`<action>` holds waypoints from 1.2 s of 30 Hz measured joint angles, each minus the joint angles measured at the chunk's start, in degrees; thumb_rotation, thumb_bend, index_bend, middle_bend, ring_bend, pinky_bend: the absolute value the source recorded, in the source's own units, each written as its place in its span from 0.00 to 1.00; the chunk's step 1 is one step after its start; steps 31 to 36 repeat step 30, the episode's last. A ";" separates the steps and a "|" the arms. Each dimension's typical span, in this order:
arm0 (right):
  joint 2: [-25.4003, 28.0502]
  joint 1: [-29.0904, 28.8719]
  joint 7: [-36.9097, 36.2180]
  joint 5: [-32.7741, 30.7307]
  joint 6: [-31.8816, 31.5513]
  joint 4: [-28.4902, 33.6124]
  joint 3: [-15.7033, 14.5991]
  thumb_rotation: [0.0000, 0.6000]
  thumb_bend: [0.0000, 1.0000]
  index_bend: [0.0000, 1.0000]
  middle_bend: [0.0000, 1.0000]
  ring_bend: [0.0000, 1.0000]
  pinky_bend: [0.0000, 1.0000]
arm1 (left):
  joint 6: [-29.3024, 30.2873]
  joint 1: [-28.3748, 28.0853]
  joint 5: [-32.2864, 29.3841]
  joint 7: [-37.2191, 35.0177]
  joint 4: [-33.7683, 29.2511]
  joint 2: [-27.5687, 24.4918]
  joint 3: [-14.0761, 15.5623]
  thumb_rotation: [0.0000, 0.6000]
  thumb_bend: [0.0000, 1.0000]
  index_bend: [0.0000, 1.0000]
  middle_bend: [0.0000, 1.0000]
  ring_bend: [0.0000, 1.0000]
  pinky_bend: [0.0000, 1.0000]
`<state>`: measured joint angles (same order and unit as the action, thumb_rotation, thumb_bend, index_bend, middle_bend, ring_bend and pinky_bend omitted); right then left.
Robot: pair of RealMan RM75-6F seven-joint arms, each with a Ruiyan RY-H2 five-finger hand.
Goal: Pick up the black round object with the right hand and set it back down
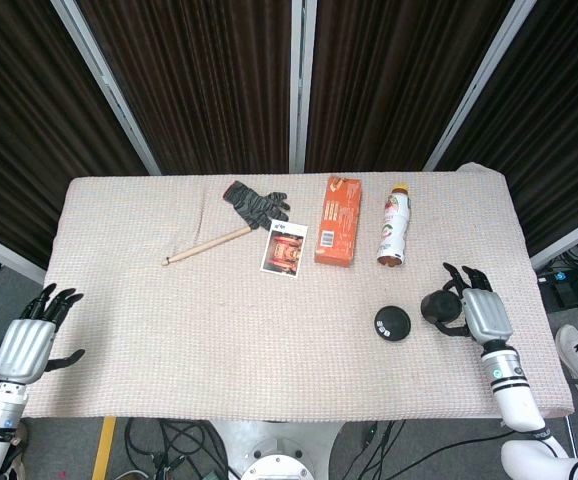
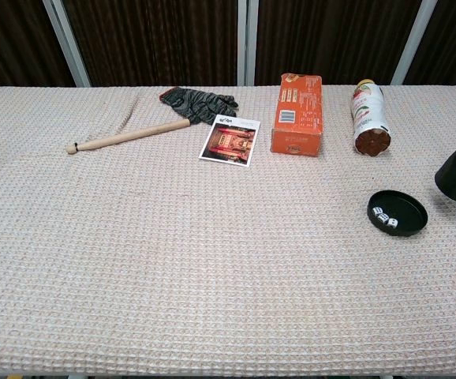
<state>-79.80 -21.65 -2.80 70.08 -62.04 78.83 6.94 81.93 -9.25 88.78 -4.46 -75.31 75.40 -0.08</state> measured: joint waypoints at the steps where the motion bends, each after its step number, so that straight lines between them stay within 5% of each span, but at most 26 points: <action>1: 0.07 -0.06 -0.26 -0.26 0.77 -0.07 0.02 1.00 0.05 0.00 0.24 0.00 0.00 | 0.00 -0.02 0.00 0.12 -0.08 -0.04 -0.02 1.00 0.12 0.16 0.13 0.00 0.18; 4: 0.41 -0.21 -1.50 -0.02 1.62 0.01 -0.01 1.00 0.00 0.00 0.08 0.00 0.00 | 0.10 -0.01 -0.11 0.37 -0.41 -0.18 -0.13 1.00 0.12 0.16 0.13 0.00 0.18; 8: 0.95 -0.15 -3.63 2.06 1.14 0.28 -0.08 1.00 0.00 0.00 0.01 0.00 0.00 | 0.20 0.04 -0.18 0.58 -0.69 -0.29 -0.18 1.00 0.12 0.16 0.13 0.00 0.18; 21: 4.97 4.12 1.98 14.36 -13.11 5.09 -2.87 1.00 0.00 0.00 0.02 0.00 0.00 | 1.38 0.31 -0.37 2.04 -2.79 -1.56 -0.78 1.00 0.12 0.16 0.13 0.00 0.18; 28: 5.79 8.11 16.00 15.24 -17.86 8.45 -5.00 1.00 0.00 0.00 0.02 0.00 0.00 | 1.48 0.33 -0.50 2.40 -3.03 -1.44 -0.95 1.00 0.12 0.16 0.13 0.00 0.18; 36: 5.54 9.03 17.34 15.51 -19.10 8.62 -5.33 1.00 0.00 0.00 0.02 0.00 0.00 | 1.33 0.32 -0.46 2.42 -2.87 -1.32 -0.84 1.00 0.12 0.16 0.13 0.00 0.18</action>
